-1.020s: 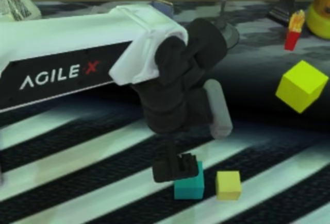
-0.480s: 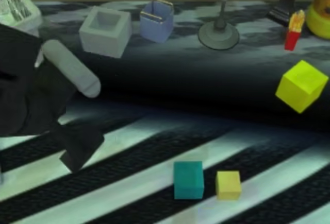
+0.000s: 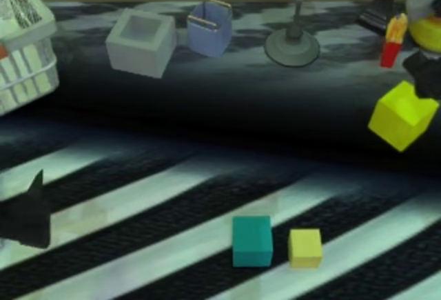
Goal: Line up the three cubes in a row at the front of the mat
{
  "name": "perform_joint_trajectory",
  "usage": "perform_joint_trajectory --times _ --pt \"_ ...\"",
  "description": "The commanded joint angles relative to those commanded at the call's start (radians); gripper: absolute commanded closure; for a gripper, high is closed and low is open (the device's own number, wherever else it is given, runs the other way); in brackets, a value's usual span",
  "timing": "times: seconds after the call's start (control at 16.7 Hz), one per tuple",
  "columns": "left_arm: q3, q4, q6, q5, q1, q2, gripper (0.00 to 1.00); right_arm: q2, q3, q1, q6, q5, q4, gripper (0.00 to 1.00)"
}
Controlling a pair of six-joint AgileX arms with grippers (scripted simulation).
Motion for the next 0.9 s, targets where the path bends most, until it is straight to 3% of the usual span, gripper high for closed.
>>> perform_joint_trajectory --times 0.42,0.9 --pt "-0.216 0.238 -0.130 0.011 0.145 -0.341 0.00 0.378 0.370 0.016 -0.099 -0.005 -0.207 0.00" --pt "-0.231 0.258 -0.142 0.013 0.155 -0.368 0.00 0.406 0.391 0.012 -0.106 -0.006 -0.216 0.00"
